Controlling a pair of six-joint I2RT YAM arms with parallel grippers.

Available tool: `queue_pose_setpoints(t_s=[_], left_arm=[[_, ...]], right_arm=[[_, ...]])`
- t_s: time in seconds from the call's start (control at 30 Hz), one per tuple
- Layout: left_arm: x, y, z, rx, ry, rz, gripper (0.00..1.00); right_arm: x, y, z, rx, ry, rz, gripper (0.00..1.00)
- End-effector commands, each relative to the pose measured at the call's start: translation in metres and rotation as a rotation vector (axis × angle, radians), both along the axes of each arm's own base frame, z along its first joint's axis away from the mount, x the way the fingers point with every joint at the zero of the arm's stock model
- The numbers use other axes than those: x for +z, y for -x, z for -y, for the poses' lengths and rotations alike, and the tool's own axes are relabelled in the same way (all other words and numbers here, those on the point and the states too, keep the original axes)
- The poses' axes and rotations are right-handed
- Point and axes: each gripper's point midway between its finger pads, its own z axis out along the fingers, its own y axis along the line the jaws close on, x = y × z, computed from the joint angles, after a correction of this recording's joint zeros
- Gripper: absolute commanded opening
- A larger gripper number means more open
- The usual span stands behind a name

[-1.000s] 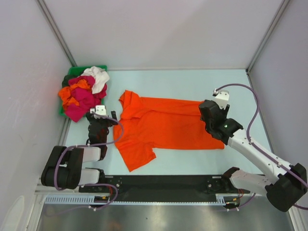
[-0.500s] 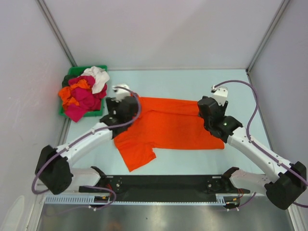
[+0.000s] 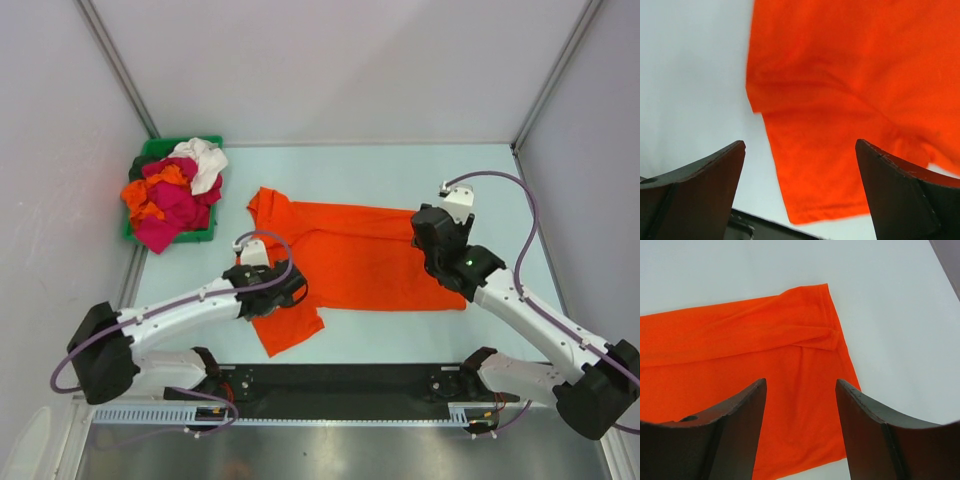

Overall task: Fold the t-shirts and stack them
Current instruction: Grap the side of the flattened tshirt closest away from the robot with both arms

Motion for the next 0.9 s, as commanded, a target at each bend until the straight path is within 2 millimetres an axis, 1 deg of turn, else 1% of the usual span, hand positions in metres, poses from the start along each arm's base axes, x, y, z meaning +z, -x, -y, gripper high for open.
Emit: queue_pose_setpoints(t_s=[0.0,0.03,0.07,0.13,0.17,0.2,0.27,0.37,0.43,0.47,0.5,0.53,0.67,0.87], left_arm=[[-0.006,0.032,0.028,0.011,0.188,-0.01,0.92],[-0.006,0.036,0.031,0.005,0.203,-0.004,0.9],[-0.009,0.044,0.038,-0.023,0.215,-0.007,0.87],[-0.015,0.051,0.052,-0.031,0.267,-0.013,0.83],[-0.024,0.059,0.055,-0.04,0.273,-0.028,0.8],[-0.028,0.061,0.059,-0.04,0.289,-0.037,0.77],[-0.038,0.07,0.065,-0.026,0.304,-0.062,0.74],[-0.044,0.08,0.064,0.016,0.322,-0.08,0.73],[-0.046,0.085,0.06,0.044,0.331,-0.091,0.71],[-0.045,0.088,0.059,0.067,0.354,-0.094,0.69],[-0.045,0.09,0.058,0.076,0.358,-0.098,0.65],[-0.044,0.091,0.056,0.086,0.358,-0.1,0.64],[-0.042,0.096,0.058,0.123,0.385,-0.104,0.62],[-0.055,0.107,0.048,0.229,0.366,-0.145,0.56]], right_arm=[[-0.003,0.006,0.004,-0.023,-0.015,0.001,0.63],[-0.005,0.007,0.003,-0.021,-0.015,-0.005,0.63],[-0.007,0.007,0.0,-0.014,-0.019,-0.01,0.63],[-0.013,0.009,-0.002,-0.007,-0.013,-0.023,0.63],[-0.015,0.009,-0.002,-0.006,-0.014,-0.028,0.63],[-0.017,0.009,-0.005,0.004,-0.009,-0.036,0.63],[-0.018,0.01,-0.007,0.008,-0.006,-0.04,0.63],[-0.021,0.012,-0.01,0.02,0.014,-0.049,0.63],[-0.022,0.014,-0.01,0.025,0.017,-0.052,0.63],[-0.022,0.015,-0.01,0.025,0.018,-0.054,0.63],[-0.023,0.015,-0.01,0.027,0.02,-0.058,0.63],[-0.023,0.016,-0.011,0.031,0.018,-0.057,0.63],[-0.028,0.018,-0.011,0.035,0.028,-0.068,0.63],[-0.03,0.022,-0.014,0.052,0.035,-0.075,0.63]])
